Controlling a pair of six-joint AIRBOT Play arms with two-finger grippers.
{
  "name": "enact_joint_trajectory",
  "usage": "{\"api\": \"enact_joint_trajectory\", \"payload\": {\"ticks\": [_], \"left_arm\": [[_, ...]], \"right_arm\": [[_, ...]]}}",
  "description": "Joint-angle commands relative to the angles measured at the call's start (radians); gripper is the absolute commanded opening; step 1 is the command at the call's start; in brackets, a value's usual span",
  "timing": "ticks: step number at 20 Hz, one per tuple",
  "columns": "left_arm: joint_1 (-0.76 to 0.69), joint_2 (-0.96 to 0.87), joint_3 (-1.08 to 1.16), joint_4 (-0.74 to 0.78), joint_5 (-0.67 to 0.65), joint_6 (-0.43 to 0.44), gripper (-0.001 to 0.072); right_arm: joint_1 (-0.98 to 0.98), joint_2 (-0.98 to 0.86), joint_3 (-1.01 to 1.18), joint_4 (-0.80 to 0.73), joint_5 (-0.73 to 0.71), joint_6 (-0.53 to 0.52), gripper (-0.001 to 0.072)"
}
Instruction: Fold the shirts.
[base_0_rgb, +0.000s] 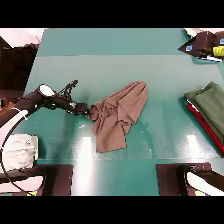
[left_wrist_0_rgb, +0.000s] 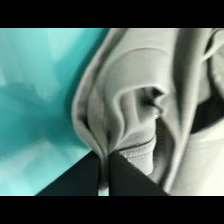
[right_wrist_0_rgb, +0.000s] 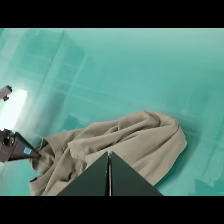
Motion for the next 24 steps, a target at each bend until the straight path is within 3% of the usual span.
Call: {"api": "enact_joint_trajectory", "payload": {"ticks": [1,4,5,6,7,11,15,24], "left_arm": [[-0.002,-0.005,0.051,-0.016,-0.002,-0.009,0.0026],[-0.002,0.031,0.162,0.062,-0.029,-0.019,0.0026],[-0.002,0.048,0.199,0.09,-0.037,-0.022,0.0026],[-0.002,0.07,0.236,0.121,-0.049,-0.021,0.0026],[-0.002,0.087,0.267,0.141,-0.063,-0.021,0.0026],[-0.002,0.138,0.335,0.159,-0.116,-0.021,0.0026],[-0.002,0.145,0.34,0.161,-0.163,-0.021,0.0027],[-0.002,0.145,0.34,0.161,-0.195,-0.021,0.0026]], "right_arm": [[0.001,-0.002,0.0,0.0,0.021,0.0,0.0015],[0.024,0.0,-0.057,0.0,0.021,0.0,0.0028],[0.042,-0.001,-0.107,0.0,0.019,0.0,0.0176],[0.07,-0.001,-0.169,0.0,0.005,0.0,0.041],[0.102,-0.001,-0.235,0.001,-0.024,0.001,0.0478],[0.232,-0.007,-0.486,0.0,-0.305,0.097,0.0477],[0.288,-0.127,-0.535,0.006,-0.376,0.225,0.0476],[0.352,-0.356,-0.533,0.335,-0.619,0.229,0.0476]]}}
